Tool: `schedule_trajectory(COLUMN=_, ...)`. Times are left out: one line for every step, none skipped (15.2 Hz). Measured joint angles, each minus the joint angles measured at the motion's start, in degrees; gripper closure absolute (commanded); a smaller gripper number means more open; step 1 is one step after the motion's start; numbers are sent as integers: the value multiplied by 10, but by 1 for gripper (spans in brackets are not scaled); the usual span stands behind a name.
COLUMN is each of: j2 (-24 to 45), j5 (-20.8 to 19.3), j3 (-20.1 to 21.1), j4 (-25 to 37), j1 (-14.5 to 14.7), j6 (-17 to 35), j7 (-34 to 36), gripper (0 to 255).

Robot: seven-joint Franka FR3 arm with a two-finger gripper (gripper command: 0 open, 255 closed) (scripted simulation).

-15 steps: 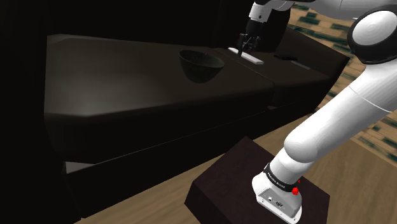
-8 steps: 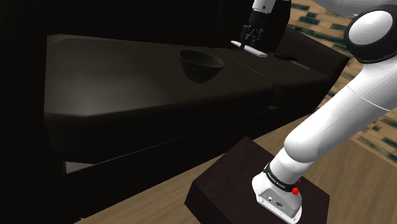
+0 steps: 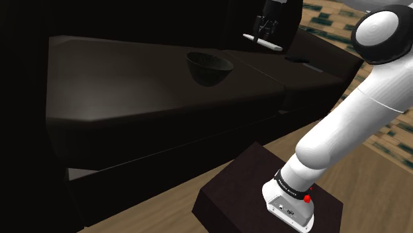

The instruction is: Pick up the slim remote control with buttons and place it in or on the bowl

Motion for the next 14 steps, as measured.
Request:
schedule_trajectory(j2=-4, j5=0, j3=4, j4=-2, j1=3, j6=-1, j7=8, gripper=255)
schedule_trajectory(j2=-12, j5=-1, j3=10, j4=-13, j1=7, j6=0, j7=17, gripper=255)
schedule_trajectory(j2=-16, j5=-1, j3=16, j4=-17, j1=12, j6=1, j7=28, gripper=255)
schedule_trajectory(j2=-22, j5=-1, j3=24, j4=-20, j1=17, j6=-3, j7=40, gripper=255)
schedule_trajectory(j2=-28, j5=0, j3=32, j4=-27, j1=23, j6=-2, j7=55, gripper=255)
schedule_trajectory(j2=-32, j5=0, j3=41, j4=-32, j1=29, j6=-1, j7=69, gripper=255)
schedule_trajectory(j2=-34, j5=2, j3=49, j4=-31, j1=35, j6=-4, j7=84, gripper=255)
schedule_trajectory(j2=-40, j5=3, j3=59, j4=-36, j1=42, j6=-5, j7=100, gripper=255)
schedule_trajectory(j2=-47, j5=4, j3=68, j4=-44, j1=47, j6=-5, j7=115, gripper=255)
schedule_trajectory(j2=-50, j5=6, j3=77, j4=-48, j1=53, j6=-4, j7=130, gripper=255)
schedule_trajectory(j2=-52, j5=7, j3=88, j4=-51, j1=60, j6=-2, j7=148, gripper=255)
schedule_trajectory(j2=-57, j5=9, j3=97, j4=-58, j1=66, j6=0, j7=162, gripper=255)
schedule_trajectory(j2=-59, j5=11, j3=105, j4=-58, j1=71, j6=-4, j7=175, gripper=255)
schedule_trajectory(j2=-56, j5=13, j3=112, j4=-50, j1=76, j6=-8, j7=188, gripper=255)
